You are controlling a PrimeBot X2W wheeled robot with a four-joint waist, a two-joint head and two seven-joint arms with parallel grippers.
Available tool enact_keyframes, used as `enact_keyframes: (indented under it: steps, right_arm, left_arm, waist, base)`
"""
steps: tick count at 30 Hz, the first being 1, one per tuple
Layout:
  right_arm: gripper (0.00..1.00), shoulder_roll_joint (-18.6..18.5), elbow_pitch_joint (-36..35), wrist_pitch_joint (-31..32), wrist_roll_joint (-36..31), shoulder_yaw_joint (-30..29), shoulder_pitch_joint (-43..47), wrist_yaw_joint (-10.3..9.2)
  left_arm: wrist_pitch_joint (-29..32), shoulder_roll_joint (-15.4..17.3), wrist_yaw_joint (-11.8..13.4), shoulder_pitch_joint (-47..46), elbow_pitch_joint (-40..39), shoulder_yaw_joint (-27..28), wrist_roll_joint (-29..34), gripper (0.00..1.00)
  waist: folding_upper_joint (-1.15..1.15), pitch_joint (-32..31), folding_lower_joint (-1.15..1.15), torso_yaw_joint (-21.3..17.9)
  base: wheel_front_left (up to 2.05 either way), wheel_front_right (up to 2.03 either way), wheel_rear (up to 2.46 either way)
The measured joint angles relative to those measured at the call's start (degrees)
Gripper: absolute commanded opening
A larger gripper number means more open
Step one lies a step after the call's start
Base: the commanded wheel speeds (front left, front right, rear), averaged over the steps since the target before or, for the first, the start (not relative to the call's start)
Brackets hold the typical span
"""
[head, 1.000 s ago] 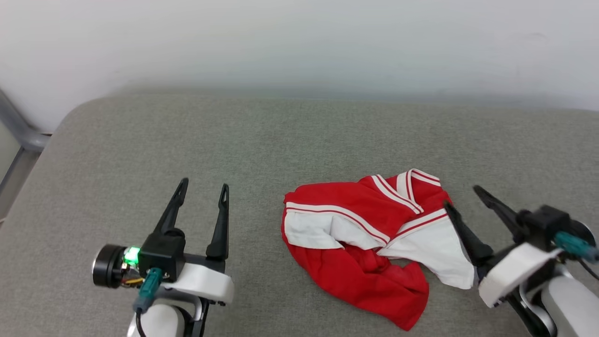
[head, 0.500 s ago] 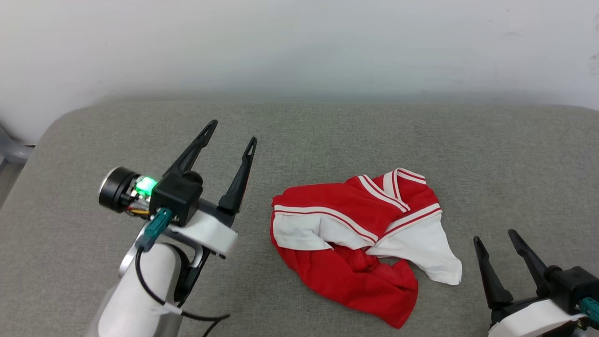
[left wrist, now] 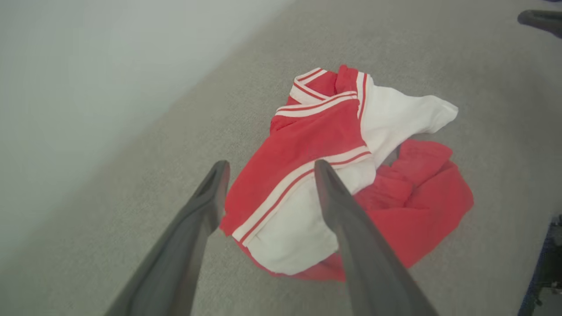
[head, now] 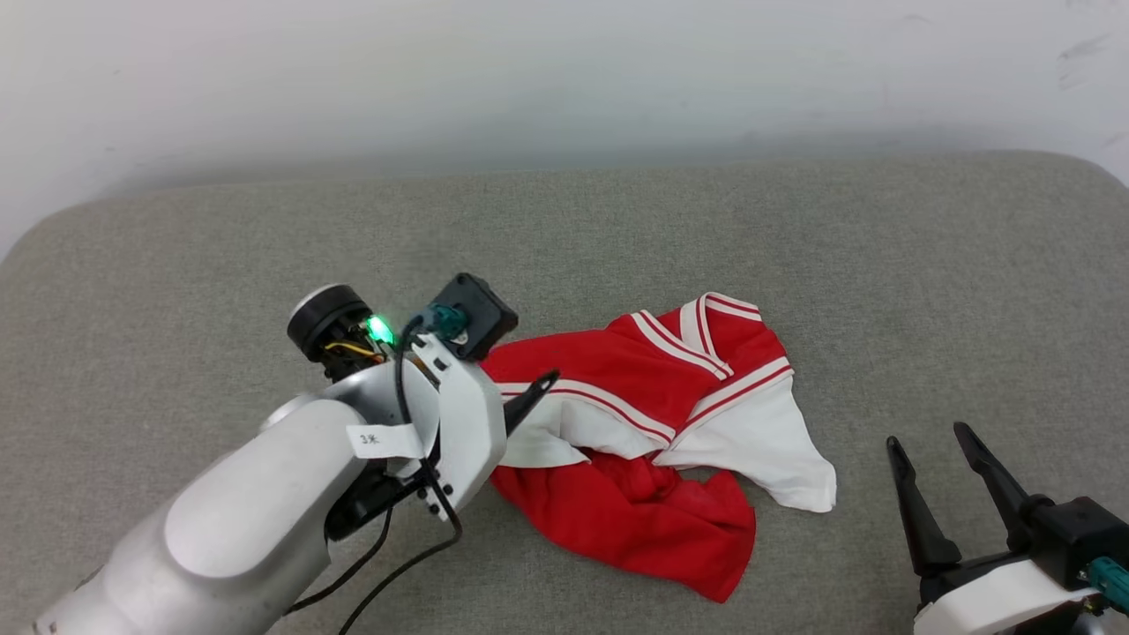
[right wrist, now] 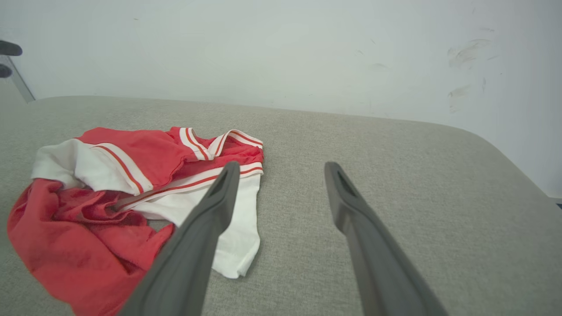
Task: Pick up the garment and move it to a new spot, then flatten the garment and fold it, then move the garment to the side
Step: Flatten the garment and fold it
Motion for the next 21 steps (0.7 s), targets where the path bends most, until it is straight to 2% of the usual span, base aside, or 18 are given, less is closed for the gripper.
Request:
enact_keyframes:
  steps: [3, 7, 8, 14, 19, 20, 21]
  right_arm:
    - [1.0, 0.03, -0.29, -0.01, 0.0, 0.05, -0.3, 0.0]
    - [1.0, 0.04, -0.48, -0.07, -0.01, 0.05, -0.94, 0.0]
    - [1.0, 0.05, -0.48, -0.24, 0.0, 0.24, -1.99, 0.0]
    - [1.0, 0.25, -0.09, -0.74, -0.02, 1.04, -4.19, 0.0]
    - [1.0, 0.47, 0.81, -1.11, -0.03, 1.4, -5.14, 0.0]
    - [1.0, 0.49, 1.0, -1.22, -0.03, 1.38, -5.33, 0.0]
    - [1.0, 0.51, 1.13, -1.3, -0.03, 1.37, -5.49, 0.0]
  left_arm:
    - [7.38, 2.82, 0.0, -2.86, -0.88, -6.75, -5.53, 1.0]
    - [13.56, 5.02, 0.0, -5.54, -1.78, -13.82, -11.24, 1.0]
    - [14.69, 5.8, 0.0, -7.66, -1.2, -17.84, -12.51, 1.0]
    - [13.97, 5.5, 0.0, -10.59, 3.5, -22.86, -12.1, 1.0]
    - [13.81, 4.26, 0.0, -10.85, 6.21, -24.44, -11.6, 1.0]
    - [13.47, 4.23, 0.0, -10.85, 6.61, -24.57, -11.23, 0.66]
    - [13.45, 4.17, 0.0, -10.86, 6.89, -24.66, -11.12, 0.13]
  waist:
    - [0.0, 0.83, 0.0, -0.56]
    - [0.0, 2.17, 0.0, -1.17]
    - [0.0, 3.43, 0.0, -1.64]
    - [0.0, 6.13, 0.0, -2.61]
    - [0.0, 7.6, 0.0, -3.21]
    - [0.0, 7.73, 0.0, -3.26]
    - [0.0, 7.77, 0.01, -3.25]
  base:
    - [0.0, 0.0, 0.0]
    - [0.0, 0.0, 0.0]
    - [0.0, 0.0, 0.0]
    - [0.0, 0.0, 0.0]
    - [0.0, 0.0, 0.0]
    - [0.0, 0.0, 0.0]
    - [0.0, 0.0, 0.0]
